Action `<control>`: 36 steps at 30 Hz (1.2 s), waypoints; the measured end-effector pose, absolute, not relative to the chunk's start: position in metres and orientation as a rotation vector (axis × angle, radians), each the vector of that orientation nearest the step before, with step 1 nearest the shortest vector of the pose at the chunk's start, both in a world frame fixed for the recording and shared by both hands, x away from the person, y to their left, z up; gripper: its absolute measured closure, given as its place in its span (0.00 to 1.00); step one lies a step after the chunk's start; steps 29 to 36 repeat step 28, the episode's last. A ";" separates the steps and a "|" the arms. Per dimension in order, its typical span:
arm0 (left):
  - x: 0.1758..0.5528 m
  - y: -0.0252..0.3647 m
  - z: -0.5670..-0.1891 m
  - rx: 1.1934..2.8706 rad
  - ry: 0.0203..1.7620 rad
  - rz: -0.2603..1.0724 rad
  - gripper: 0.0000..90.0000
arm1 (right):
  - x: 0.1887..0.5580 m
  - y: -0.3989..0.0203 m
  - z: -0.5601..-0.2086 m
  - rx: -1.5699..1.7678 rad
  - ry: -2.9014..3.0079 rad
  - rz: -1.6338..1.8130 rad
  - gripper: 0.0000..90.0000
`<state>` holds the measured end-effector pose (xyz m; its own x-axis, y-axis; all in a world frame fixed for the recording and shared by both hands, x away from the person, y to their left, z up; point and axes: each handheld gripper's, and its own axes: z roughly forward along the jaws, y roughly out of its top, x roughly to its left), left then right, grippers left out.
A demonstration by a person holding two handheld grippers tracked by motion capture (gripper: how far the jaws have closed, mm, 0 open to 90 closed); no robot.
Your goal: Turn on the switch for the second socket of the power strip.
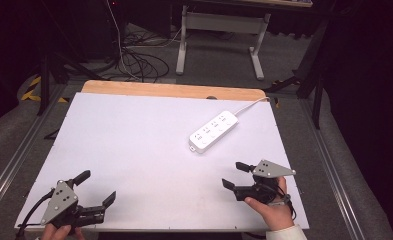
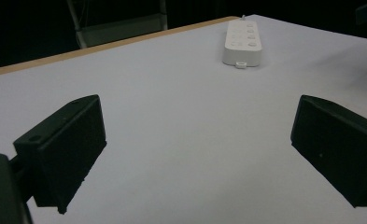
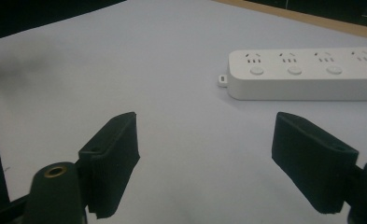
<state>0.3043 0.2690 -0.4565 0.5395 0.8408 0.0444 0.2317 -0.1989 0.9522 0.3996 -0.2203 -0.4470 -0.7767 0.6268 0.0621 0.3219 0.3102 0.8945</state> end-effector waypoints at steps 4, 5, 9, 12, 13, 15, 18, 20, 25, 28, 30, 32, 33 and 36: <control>0.303 0.269 -0.456 1.705 0.884 0.731 0.04 | 0.396 -0.224 -0.459 0.867 2.307 1.468 0.24; 0.302 0.269 -0.456 1.696 0.876 0.736 0.04 | 0.395 -0.225 -0.462 0.874 2.319 1.467 0.24; 0.302 0.270 -0.456 1.691 0.862 0.734 0.04 | 0.394 -0.228 -0.476 0.906 2.351 1.456 0.23; 0.302 0.271 -0.455 1.692 0.869 0.734 0.03 | 0.393 -0.227 -0.485 0.897 2.369 1.415 0.21; 0.302 0.271 -0.455 1.687 0.866 0.742 0.03 | 0.392 -0.227 -0.488 0.894 2.373 1.397 0.20; 0.302 0.271 -0.455 1.691 0.859 0.736 0.03 | 0.391 -0.227 -0.491 0.891 2.379 1.373 0.17; 0.302 0.271 -0.456 1.690 0.860 0.756 0.03 | 0.391 -0.226 -0.493 0.876 2.364 1.347 0.15; 0.302 0.271 -0.456 1.695 0.861 0.772 0.03 | 0.391 -0.227 -0.492 0.870 2.343 1.349 0.15; 0.307 0.271 -0.459 1.744 0.895 0.713 0.02 | 0.391 -0.229 -0.490 0.893 2.319 1.404 0.15; 0.309 0.272 -0.460 1.749 0.911 0.681 0.02 | 0.390 -0.229 -0.489 0.878 2.315 1.415 0.15; 0.309 0.272 -0.460 1.749 0.911 0.681 0.02 | 0.390 -0.229 -0.489 0.878 2.315 1.415 0.15; 0.309 0.272 -0.460 1.749 0.911 0.681 0.02 | 0.390 -0.229 -0.489 0.878 2.315 1.415 0.15; 0.309 0.272 -0.460 1.749 0.911 0.681 0.02 | 0.390 -0.229 -0.489 0.878 2.315 1.415 0.15; 0.309 0.272 -0.460 1.749 0.911 0.681 0.02 | 0.390 -0.229 -0.489 0.878 2.315 1.415 0.15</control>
